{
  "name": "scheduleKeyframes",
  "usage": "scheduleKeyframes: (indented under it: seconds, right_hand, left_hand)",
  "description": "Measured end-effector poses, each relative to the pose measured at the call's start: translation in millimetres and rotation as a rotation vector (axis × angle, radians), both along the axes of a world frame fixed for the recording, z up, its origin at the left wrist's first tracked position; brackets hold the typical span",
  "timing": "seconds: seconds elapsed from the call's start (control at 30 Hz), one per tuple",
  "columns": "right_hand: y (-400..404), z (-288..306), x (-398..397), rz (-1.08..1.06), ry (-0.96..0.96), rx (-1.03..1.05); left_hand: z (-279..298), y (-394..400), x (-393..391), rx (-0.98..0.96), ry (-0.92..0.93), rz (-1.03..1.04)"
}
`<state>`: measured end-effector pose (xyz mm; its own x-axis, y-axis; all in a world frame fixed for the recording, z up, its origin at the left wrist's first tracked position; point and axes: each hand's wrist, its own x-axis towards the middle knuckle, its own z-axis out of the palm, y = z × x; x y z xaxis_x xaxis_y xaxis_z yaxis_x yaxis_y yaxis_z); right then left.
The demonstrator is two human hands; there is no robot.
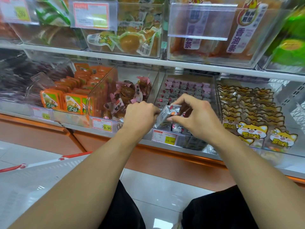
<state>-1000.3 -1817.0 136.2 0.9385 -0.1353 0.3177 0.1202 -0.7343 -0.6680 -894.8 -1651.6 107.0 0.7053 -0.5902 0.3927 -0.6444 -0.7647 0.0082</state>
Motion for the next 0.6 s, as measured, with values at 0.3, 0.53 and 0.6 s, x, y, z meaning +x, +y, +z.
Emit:
scheduleKeyframes:
  seconds: [0.3,0.53,0.6]
  right_hand:
    - [10.1,-10.7,9.5,-0.14,0.014,-0.031]
    - [23.4,-7.4,15.2,-0.045,0.077,-0.113]
    - [22.2,-6.4,16.6,-0.041,0.105,-0.067]
  left_hand:
    - [-7.5,10.0,-7.5,-0.475,0.315,-0.056]
    - [-6.5,15.7,-19.6,-0.681,0.447,-0.104]
    - [-5.6,17.7,-21.2,-0.679,0.499,-0.108]
